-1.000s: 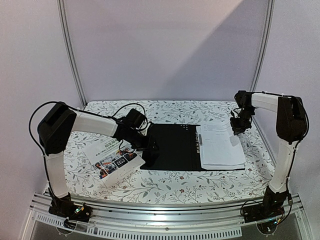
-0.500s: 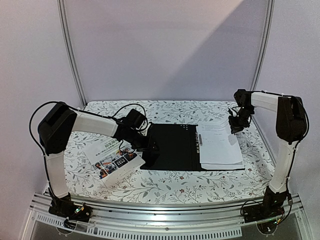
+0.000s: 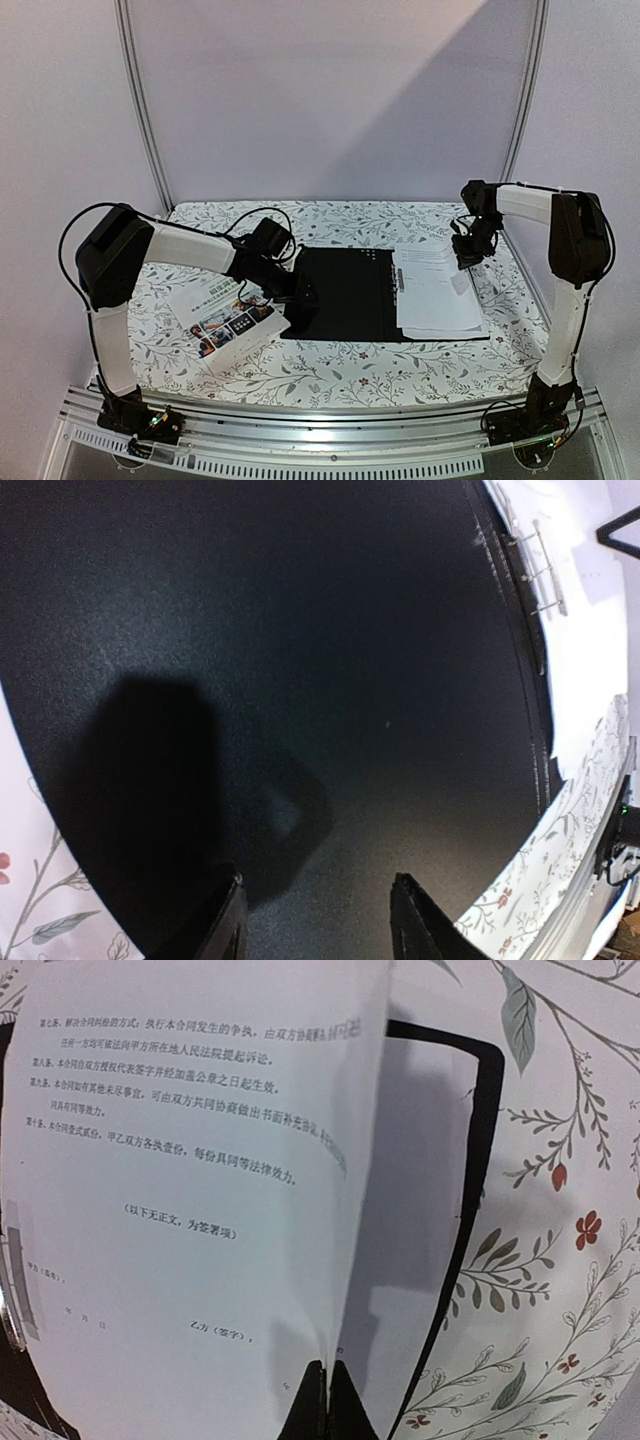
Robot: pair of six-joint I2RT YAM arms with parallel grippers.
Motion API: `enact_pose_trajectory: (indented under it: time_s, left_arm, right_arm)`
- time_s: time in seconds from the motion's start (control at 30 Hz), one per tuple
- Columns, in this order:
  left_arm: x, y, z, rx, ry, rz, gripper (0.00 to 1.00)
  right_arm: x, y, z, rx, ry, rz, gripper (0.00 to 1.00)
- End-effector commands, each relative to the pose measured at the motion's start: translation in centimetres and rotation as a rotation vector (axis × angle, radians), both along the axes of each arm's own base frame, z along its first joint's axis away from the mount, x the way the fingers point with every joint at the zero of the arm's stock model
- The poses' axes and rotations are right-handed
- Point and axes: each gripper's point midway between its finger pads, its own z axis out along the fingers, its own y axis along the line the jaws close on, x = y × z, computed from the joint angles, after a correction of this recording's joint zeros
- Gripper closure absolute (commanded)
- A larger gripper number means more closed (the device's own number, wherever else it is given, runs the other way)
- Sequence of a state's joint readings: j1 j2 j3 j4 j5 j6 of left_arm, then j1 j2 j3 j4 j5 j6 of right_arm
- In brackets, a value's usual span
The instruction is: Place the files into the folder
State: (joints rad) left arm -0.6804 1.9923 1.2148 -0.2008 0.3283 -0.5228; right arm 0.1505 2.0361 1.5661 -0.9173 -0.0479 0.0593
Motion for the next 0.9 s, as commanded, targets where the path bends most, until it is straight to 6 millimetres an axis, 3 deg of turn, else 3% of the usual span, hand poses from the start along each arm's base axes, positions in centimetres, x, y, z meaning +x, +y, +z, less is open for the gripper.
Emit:
enact_pose_trajectory:
  time_s: [0.0,0.37,0.53,0.87]
  left_arm:
    - [-0.1,0.1,-1.0,0.018,0.013,-0.016,0.51]
    - [-0.2,0.0,-1.2,0.018,0.018,-0.018,0.51]
    - [-0.2,0.1,-1.1,0.018,0.017,-0.017,0.51]
    - [-0.1,0.1,-1.2,0.022,0.016,-0.017,0.51]
  right_arm:
    - [0.5,-1.5,1.2,-0.091,-0.034,0.013,1.00]
    - [-0.2,-2.5,1.3,-0.156,-0.035,0.053,1.00]
    - [-0.3,-1.0,1.6,-0.075,-0.043,0.077,1.00]
    - [-0.6,0.0,1.5,-0.071,-0.046,0.115,1.00]
